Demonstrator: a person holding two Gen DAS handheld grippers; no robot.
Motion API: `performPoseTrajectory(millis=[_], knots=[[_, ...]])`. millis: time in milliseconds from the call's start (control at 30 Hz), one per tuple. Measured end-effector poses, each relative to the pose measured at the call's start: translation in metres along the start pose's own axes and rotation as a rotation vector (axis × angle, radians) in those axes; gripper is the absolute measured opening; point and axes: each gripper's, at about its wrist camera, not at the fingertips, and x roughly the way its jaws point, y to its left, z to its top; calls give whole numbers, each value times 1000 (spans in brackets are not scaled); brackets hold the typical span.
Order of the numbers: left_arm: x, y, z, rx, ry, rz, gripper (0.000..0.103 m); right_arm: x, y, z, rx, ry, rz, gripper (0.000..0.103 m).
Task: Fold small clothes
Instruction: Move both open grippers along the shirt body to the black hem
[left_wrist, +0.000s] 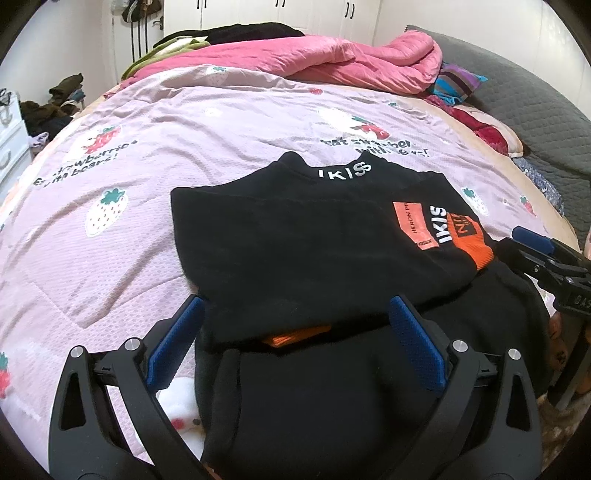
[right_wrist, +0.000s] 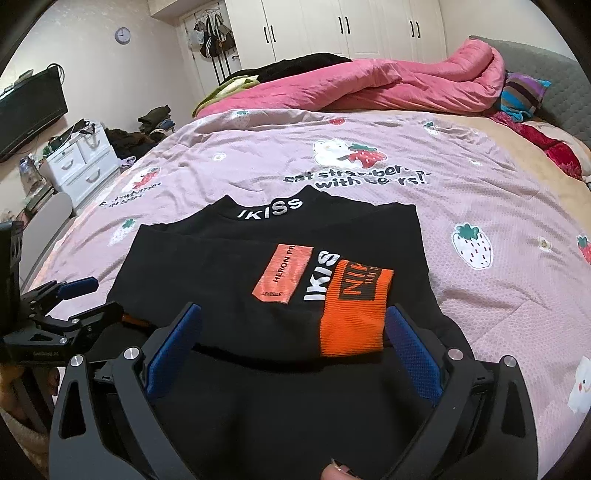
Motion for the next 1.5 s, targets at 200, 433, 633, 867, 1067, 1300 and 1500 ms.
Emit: performPoseTrajectory(millis=[200,433,633,867,1067,1300,1500], knots=[[-11,3,-5,3,-23,5,94,-8,4,-4,-7,-8,2,99],[-22,12,-12,-28,-33,-19,94,-19,4,-9,-13,-26,-4,99],[-33,16,-18,-31,-53,-10,94,-30,2,-14,-13,-35,-9,99],[-35,26,-23,-52,-50,15,94,-40,-2,-20,-9,-35,-13,99],[-40,34,-26,-79,-53,36,94,-46,-4,-24,-9,-35,-13,99],[-46,30,-42,-83,-55,73,94,-52,-7,-31,-6,-30,-8,99],[-49,23,-64,-98,-45,61,94,-55,-12,-38,-3,-23,-12,99]])
